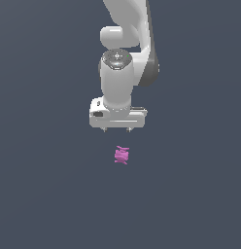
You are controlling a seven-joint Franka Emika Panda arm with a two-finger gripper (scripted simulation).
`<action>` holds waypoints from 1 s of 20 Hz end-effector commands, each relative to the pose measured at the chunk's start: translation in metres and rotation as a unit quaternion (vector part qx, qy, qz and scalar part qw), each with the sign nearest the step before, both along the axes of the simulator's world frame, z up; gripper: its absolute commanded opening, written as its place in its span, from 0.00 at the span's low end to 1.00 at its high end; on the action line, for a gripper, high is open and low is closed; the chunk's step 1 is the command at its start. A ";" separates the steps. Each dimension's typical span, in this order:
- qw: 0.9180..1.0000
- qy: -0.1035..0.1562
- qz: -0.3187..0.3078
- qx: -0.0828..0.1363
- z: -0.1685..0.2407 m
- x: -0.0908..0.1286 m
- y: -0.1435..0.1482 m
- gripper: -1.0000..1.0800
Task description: Pick up the object and move it to a goal position.
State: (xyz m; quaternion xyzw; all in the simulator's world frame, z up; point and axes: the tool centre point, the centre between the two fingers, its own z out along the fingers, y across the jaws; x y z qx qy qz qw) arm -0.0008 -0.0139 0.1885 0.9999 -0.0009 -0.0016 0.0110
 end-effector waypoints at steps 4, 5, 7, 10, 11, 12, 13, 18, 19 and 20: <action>1.000 0.000 -0.003 0.002 0.000 0.001 0.001 0.96; 1.000 0.001 -0.005 0.003 0.001 0.001 0.002 0.96; 1.000 0.001 -0.011 0.006 0.002 0.002 0.004 0.96; 1.000 0.002 -0.015 0.009 0.004 0.002 0.005 0.96; 1.000 0.002 -0.015 0.009 0.005 0.002 0.005 0.96; 1.000 0.002 -0.014 0.009 0.005 0.002 0.005 0.96; 1.000 0.002 -0.014 0.009 0.005 0.002 0.005 0.96; 1.000 0.002 -0.023 0.009 -0.004 0.006 0.006 0.96; 1.000 0.001 -0.026 0.009 -0.008 0.007 0.007 0.96; 1.000 0.001 -0.029 0.009 -0.011 0.009 0.008 0.96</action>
